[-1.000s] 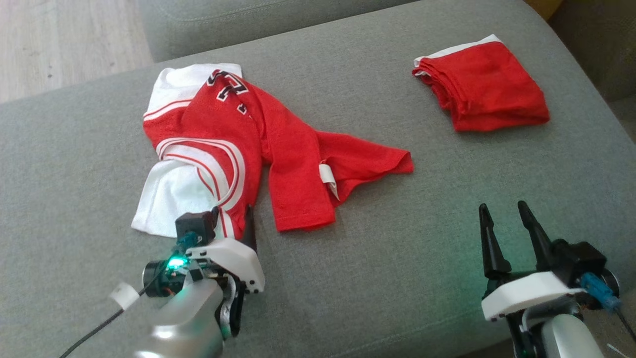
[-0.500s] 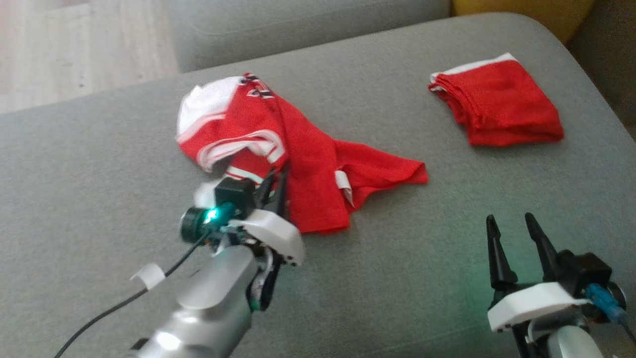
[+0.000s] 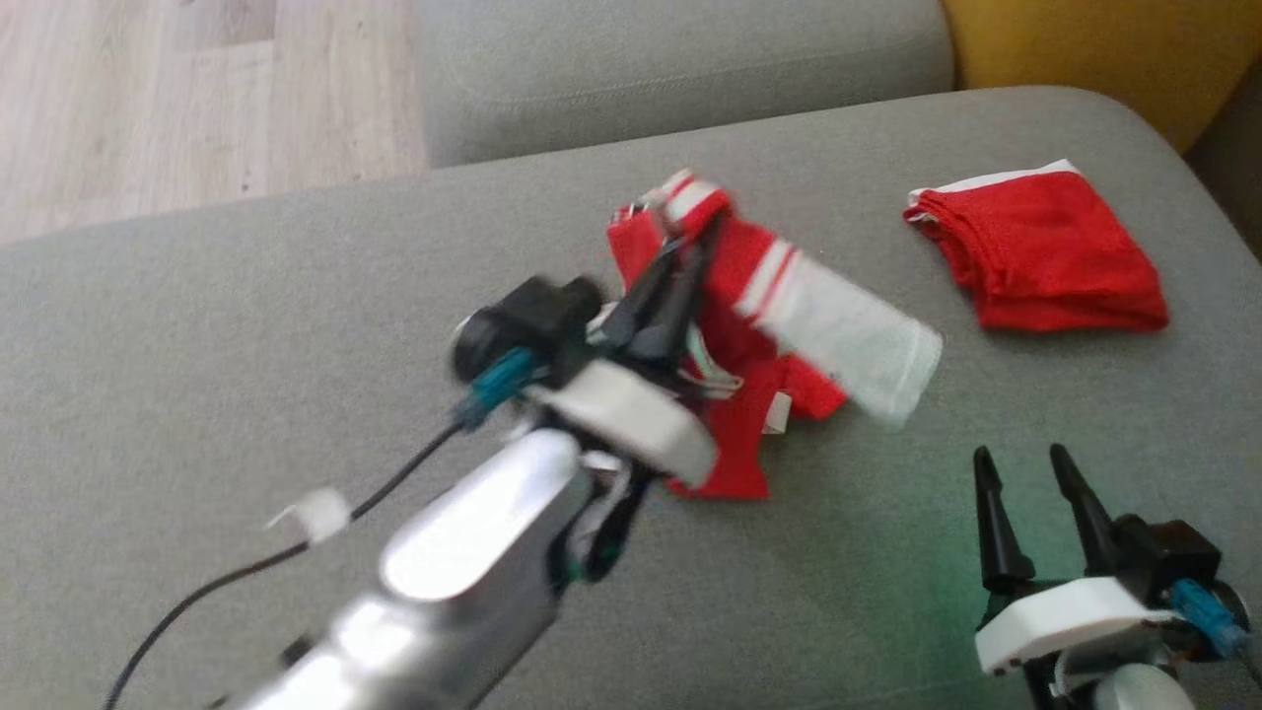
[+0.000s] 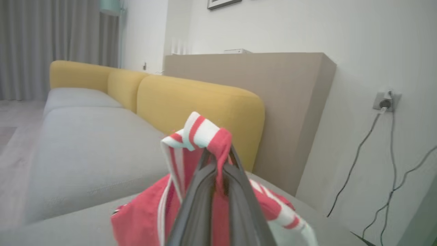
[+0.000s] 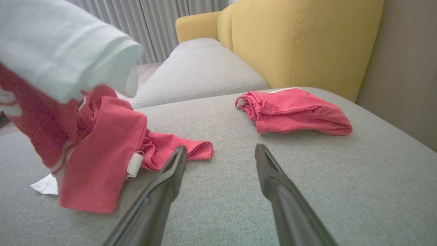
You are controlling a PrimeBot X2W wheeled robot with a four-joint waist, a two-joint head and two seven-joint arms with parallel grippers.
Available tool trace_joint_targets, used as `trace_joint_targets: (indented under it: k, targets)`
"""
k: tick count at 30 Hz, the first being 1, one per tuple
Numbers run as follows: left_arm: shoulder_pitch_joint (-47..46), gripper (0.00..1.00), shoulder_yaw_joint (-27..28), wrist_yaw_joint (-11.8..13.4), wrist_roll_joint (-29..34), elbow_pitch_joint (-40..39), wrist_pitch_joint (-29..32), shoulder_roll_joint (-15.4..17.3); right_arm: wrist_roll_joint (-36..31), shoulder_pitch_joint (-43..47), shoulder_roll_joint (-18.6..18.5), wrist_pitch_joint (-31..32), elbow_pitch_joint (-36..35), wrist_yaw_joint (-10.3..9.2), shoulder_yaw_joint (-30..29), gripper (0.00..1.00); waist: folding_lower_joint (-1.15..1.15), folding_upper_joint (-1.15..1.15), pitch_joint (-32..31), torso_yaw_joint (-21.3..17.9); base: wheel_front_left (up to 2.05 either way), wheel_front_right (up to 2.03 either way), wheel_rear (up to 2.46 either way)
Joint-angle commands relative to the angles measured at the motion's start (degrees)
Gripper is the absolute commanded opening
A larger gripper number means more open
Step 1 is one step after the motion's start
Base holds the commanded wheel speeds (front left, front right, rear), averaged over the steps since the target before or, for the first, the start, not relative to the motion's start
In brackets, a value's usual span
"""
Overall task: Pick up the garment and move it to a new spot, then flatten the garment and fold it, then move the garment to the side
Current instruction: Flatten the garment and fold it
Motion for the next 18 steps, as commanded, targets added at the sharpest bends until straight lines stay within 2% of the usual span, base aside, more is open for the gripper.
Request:
trace_joint_targets:
  k: [1, 8, 11, 15, 18]
  targets:
    - [1.21, 0.00, 2.98, 1.10, -0.98, -1.73, 0.28, 3.62, 0.33, -1.12, -0.38, -0.35, -1.99, 0.37, 0.80, 1.00, 0.01, 0.00, 0.63, 0.76, 0.00, 0.00, 0.00]
    - [14.03, 0.00, 6.98, 4.68, -5.48, -5.12, 1.98, 16.01, 0.16, -1.20, -0.38, -0.57, -1.94, 0.37, -0.39, 1.00, 0.01, 0.00, 2.01, 2.63, 0.00, 0.00, 0.00]
    - [16.96, 0.00, 9.08, 5.17, -7.06, -4.70, 2.49, 20.83, 0.02, -1.52, -0.38, -0.54, -1.90, 0.37, -0.46, 1.00, 0.01, 0.00, 2.42, 3.26, 0.00, 0.00, 0.00]
    - [17.06, 0.00, 11.10, 4.82, -8.16, -3.05, 3.95, 25.52, -0.15, -2.20, -0.38, -0.50, -1.80, 0.37, -0.25, 1.00, 0.01, 0.00, 2.99, 3.75, 0.00, 0.00, 0.00]
    - [15.13, 0.00, 11.70, 3.57, -8.58, -1.02, 6.01, 27.87, -0.25, -2.80, -0.38, -0.40, -1.76, 0.37, 0.06, 1.00, 0.01, 0.00, 3.37, 3.74, 0.00, 0.00, 0.00]
